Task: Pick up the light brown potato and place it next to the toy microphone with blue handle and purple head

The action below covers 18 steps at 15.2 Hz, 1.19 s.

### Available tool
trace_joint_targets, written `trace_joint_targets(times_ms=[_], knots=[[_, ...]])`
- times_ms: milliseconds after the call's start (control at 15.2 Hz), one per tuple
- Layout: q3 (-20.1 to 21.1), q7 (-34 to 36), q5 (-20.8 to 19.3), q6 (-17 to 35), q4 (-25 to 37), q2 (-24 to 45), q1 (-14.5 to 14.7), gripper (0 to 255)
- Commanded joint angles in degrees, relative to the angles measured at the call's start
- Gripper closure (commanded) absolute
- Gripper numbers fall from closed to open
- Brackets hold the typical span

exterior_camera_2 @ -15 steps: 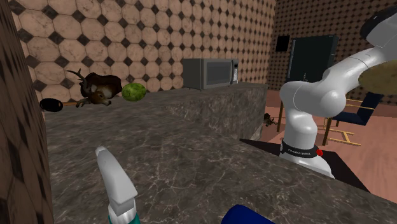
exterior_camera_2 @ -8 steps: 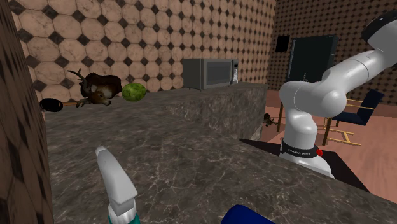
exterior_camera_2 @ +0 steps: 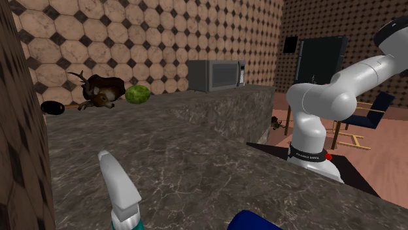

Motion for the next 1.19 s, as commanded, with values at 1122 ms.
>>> trace_joint_targets(times_ms=[1122], knots=[[8.5, -1.6, 8.1, 9.0, -13.0, -5.5, 3.2, 255]])
